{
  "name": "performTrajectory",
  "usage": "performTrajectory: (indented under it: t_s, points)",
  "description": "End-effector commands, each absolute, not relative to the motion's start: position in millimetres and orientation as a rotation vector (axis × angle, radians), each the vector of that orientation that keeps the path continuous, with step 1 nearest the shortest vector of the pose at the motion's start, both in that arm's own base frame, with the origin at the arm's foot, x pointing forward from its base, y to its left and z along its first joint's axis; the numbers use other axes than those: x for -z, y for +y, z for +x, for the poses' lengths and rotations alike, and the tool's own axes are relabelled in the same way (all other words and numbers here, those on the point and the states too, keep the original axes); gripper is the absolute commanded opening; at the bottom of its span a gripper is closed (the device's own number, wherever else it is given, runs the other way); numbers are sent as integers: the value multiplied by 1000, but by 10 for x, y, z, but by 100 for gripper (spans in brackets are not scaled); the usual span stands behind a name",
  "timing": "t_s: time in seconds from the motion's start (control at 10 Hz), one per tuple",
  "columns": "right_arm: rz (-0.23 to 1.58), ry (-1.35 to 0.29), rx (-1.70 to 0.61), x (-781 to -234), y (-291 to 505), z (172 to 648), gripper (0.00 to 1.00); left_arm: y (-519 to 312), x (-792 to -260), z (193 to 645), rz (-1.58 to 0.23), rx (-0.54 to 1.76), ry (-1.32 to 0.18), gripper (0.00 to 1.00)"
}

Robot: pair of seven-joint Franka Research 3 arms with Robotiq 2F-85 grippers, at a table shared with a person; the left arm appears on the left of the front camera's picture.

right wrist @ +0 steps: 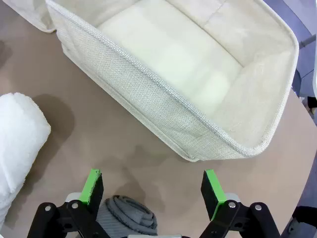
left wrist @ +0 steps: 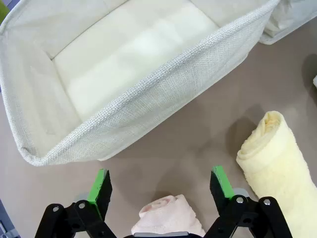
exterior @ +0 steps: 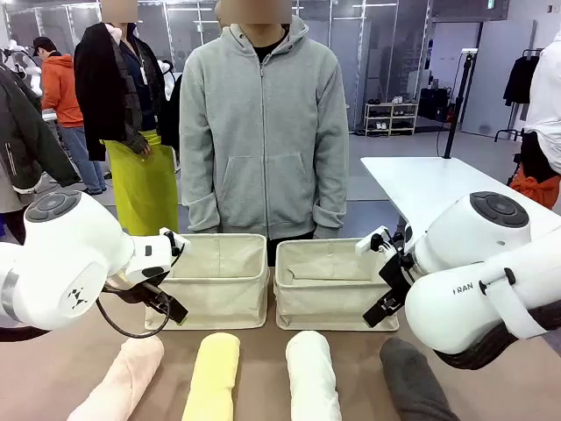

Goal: Divide the towels into two baskets.
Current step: Pick up one hotel-folded towel and place it in the Fabric basket indicated by the person.

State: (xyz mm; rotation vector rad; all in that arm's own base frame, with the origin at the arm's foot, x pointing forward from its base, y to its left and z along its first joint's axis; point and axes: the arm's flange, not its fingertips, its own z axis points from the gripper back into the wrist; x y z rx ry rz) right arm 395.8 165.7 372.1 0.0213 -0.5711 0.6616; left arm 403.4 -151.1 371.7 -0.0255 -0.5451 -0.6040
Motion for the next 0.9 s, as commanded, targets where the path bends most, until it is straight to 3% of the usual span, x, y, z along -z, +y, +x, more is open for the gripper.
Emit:
performTrajectory:
  t_s: [0.0,0.8]
  points:
    - [21,-571,-662,-3721,1657,3958,100,-1513,-3717,4033,-26,604,-545,100]
    - [20,-571,-662,-3721,1650,3961,100,-1516,-3717,4032,-25,605,-545,100]
